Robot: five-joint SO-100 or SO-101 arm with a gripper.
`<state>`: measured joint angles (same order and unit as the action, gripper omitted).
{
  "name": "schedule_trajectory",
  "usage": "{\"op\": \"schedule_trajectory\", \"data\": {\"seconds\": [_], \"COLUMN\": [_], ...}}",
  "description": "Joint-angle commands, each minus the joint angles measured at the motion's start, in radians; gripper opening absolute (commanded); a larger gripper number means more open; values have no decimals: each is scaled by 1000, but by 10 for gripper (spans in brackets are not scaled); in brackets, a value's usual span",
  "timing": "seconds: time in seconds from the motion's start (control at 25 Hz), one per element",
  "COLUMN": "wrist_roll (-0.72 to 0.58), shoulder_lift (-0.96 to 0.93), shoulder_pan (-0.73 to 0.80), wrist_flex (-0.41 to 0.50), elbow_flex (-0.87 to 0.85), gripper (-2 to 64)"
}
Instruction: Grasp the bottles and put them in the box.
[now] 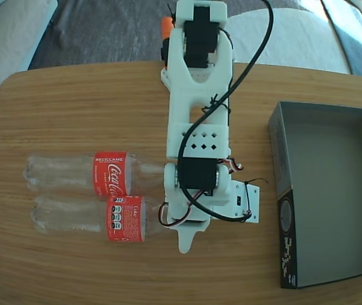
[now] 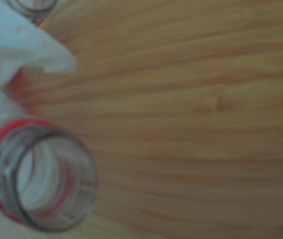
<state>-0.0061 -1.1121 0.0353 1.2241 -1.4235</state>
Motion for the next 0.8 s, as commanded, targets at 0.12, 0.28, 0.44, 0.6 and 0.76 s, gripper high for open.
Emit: {"op": "schedule_trajectory", "data": {"seconds": [0.12,0.28,0.44,0.6,0.76], "wrist_roll": [11,11,11,11,11], "shoulder_lift": [-34,-34,-34,-35,-35], "shoulder_pan": [0,-3,-3,-5,-6], "wrist_flex": [3,3,3,3,3], "elbow_flex": [6,6,8,8,8], "gripper": [508,405,234,187,188]}}
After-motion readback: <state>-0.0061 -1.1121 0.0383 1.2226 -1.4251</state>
